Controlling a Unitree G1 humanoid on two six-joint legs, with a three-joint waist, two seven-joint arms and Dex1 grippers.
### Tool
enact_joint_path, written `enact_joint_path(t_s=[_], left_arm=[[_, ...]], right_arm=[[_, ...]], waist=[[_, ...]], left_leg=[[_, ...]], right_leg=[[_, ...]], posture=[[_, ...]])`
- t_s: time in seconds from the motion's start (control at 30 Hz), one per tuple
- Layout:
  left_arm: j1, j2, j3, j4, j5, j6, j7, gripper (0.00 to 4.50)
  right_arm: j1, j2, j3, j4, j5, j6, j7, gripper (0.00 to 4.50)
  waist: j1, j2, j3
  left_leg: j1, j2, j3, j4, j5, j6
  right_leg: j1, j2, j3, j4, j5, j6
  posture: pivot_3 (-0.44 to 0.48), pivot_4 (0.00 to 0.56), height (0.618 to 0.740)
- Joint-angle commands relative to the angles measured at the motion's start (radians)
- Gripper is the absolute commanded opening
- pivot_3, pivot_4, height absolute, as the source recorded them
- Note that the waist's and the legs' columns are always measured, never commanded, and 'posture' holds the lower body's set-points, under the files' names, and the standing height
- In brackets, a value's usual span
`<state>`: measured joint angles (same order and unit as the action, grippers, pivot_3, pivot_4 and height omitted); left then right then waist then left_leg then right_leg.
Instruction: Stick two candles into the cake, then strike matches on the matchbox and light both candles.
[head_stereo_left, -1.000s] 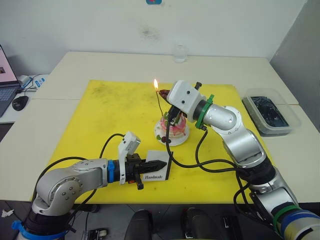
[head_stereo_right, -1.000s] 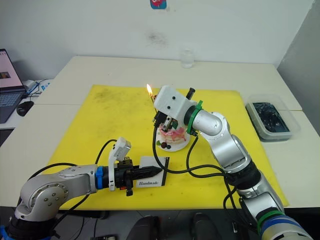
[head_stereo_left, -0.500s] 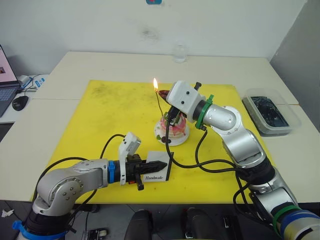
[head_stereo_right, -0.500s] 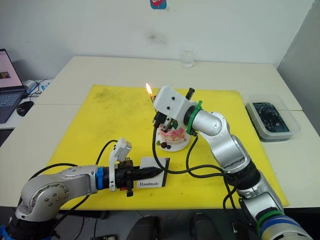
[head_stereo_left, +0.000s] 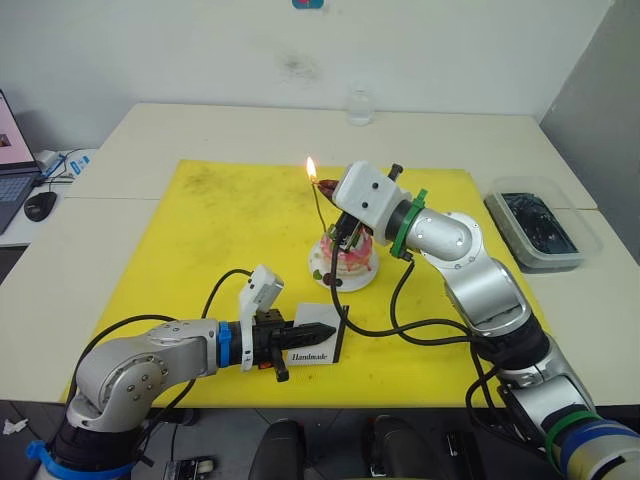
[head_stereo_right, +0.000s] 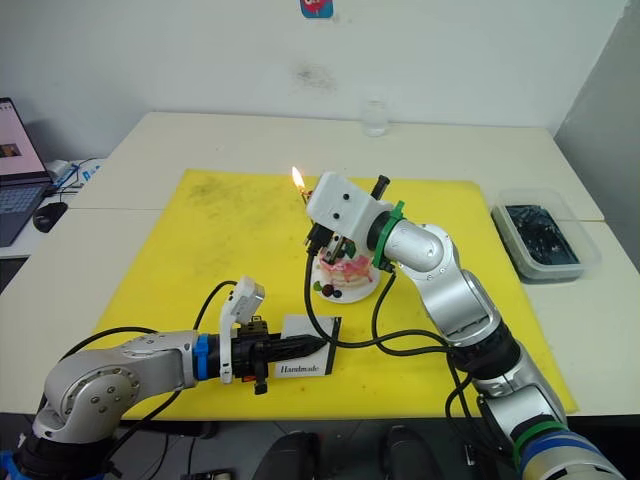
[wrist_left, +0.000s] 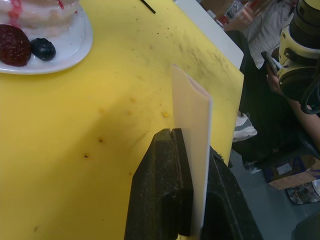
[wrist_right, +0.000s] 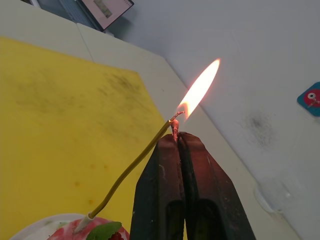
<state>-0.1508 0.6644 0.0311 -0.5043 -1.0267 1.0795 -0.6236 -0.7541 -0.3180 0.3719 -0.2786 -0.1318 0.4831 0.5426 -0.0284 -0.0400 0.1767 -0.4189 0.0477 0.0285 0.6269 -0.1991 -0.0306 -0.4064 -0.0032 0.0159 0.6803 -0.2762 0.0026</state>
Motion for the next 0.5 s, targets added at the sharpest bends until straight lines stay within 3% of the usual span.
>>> enact_joint_path(t_s=[0.03,0.37,0.5], left_arm=[[-0.01,-0.006,-0.002,-0.025,-0.007,-0.013,-0.008,0.0],[-0.021,-0.015,-0.01,-0.019,-0.006,-0.011,-0.005,0.0],[-0.024,-0.021,-0.011,-0.019,-0.007,-0.01,-0.003,0.0]], right_arm=[[-0.009,-0.011,-0.048,-0.027,-0.008,-0.014,-0.01,0.02],[-0.035,-0.025,-0.134,-0.044,-0.002,0.02,-0.03,0.02],[-0.052,-0.055,-0.245,-0.049,0.015,0.048,-0.056,0.02]], waist=[[0.0,0.0,0.0],[0.0,0.0,0.0],[0.0,0.0,0.0]], left_leg=[[0.0,0.0,0.0,0.0,0.0,0.0],[0.0,0.0,0.0,0.0,0.0,0.0],[0.0,0.0,0.0,0.0,0.0,0.0]], right_leg=[[0.0,0.0,0.0,0.0,0.0,0.0],[0.0,0.0,0.0,0.0,0.0,0.0],[0.0,0.0,0.0,0.0,0.0,0.0]], posture=[[0.0,0.15,0.74],[0.0,0.15,0.74],[0.0,0.15,0.74]])
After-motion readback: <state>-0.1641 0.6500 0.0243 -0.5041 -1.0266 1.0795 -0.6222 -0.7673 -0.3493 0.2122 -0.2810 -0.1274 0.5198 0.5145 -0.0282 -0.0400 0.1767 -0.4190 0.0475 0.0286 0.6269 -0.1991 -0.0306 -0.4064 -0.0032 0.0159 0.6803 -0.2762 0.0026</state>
